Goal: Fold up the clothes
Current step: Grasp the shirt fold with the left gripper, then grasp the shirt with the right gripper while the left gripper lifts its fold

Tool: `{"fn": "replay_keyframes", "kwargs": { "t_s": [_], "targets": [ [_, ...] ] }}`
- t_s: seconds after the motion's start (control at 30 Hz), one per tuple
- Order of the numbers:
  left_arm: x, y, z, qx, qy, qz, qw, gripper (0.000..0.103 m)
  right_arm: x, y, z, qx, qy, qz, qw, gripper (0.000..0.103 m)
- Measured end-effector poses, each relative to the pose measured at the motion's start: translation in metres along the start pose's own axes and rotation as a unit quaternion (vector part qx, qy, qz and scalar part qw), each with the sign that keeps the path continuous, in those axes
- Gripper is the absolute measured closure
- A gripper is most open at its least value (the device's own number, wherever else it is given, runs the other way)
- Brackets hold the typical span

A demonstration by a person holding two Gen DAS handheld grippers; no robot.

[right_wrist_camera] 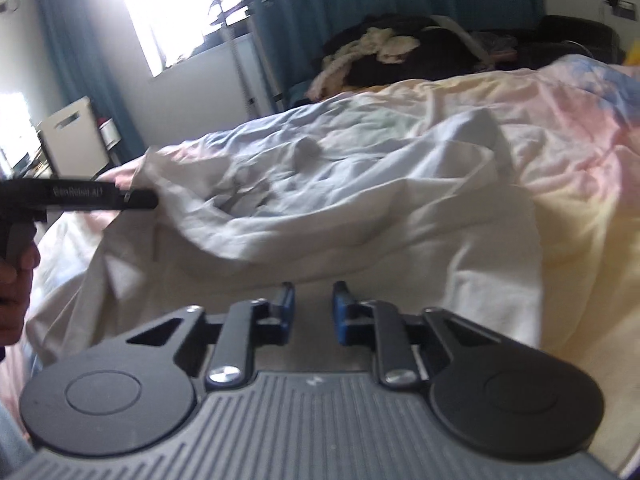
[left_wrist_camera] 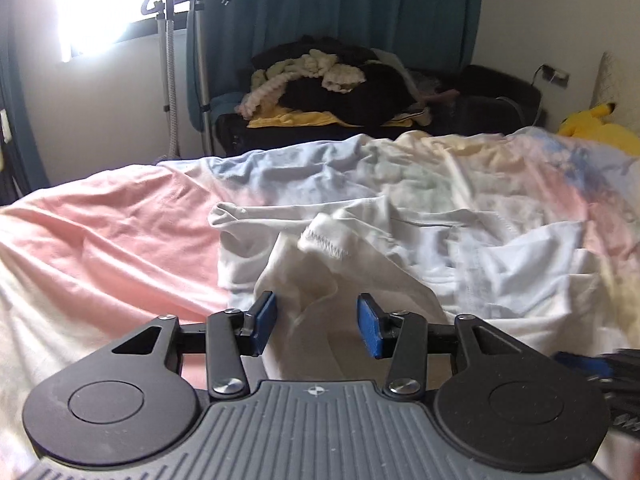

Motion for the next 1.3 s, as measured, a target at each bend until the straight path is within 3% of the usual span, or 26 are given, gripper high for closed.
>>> {"fn": "replay_keyframes", "kwargs": {
  "t_s": [0.13, 0.2, 0.37, 0.47, 0.53, 0.8, 0.87, 0.93, 1.07, 1.13, 1.2, 1.3],
  "targets": [
    [-0.006, -0.027, -0.017, 0.006, 0.029, -0.03, 0.9991, 0.077, 0.017, -0.001, 0.022, -0.026, -0.018, 0.035, 0.999, 0.083],
    [-0.011, -0.039, -0.03, 0.003, 0.063, -0.048, 0.9969, 0.077, 0.023, -0.004, 0.035, -0.036, -0.034, 0.043, 0.998, 0.09],
    [-0.016, -0.047, -0.041, -0.016, 0.101, -0.053, 0.9934, 0.074, 0.031, -0.005, 0.052, -0.053, -0.05, 0.055, 0.996, 0.093],
    [-0.013, -0.034, -0.037, -0.022, 0.099, -0.045, 0.9938, 0.064, 0.033, 0.007, 0.05, -0.049, -0.061, 0.063, 0.995, 0.088],
    [-0.013, -0.019, -0.031, -0.034, 0.099, -0.04, 0.9937, 0.046, 0.032, 0.02, 0.046, -0.04, -0.07, 0.068, 0.994, 0.087],
    [-0.031, 0.063, 0.003, -0.111, 0.106, -0.022, 0.9879, 0.034, 0.011, 0.088, 0.02, 0.008, -0.098, 0.073, 0.992, 0.087],
    [-0.043, 0.083, 0.0, -0.131, 0.162, -0.032, 0.9776, 0.033, 0.001, 0.106, 0.016, 0.029, -0.122, 0.07, 0.99, 0.085],
    [-0.055, 0.103, -0.003, -0.149, 0.218, -0.042, 0.9636, 0.033, -0.013, 0.121, 0.017, 0.063, -0.183, 0.057, 0.979, 0.072],
    [-0.09, 0.114, -0.009, -0.208, 0.334, -0.104, 0.9135, 0.033, -0.047, 0.128, 0.015, 0.172, -0.343, -0.019, 0.923, 0.064],
    [-0.103, 0.113, -0.01, -0.212, 0.358, -0.128, 0.9003, 0.033, -0.065, 0.129, 0.009, 0.178, -0.374, -0.047, 0.909, 0.037],
    [-0.115, 0.107, -0.011, -0.209, 0.379, -0.149, 0.8888, 0.03, -0.082, 0.128, 0.003, 0.176, -0.398, -0.073, 0.897, 0.027],
    [-0.128, 0.091, -0.012, -0.202, 0.414, -0.18, 0.8692, 0.03, -0.099, 0.118, 0.005, 0.164, -0.429, -0.101, 0.882, 0.027]
  ]
}}
Point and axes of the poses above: each gripper's, at about its wrist camera, not at the fingertips, and y roughly against the way its jaws point, z to its right, x to its top, the point moved 5 cm from there along -y, roughly the way its jaws point, and after that the axes turned 11 degrees about -y, right-handed, at the moved point
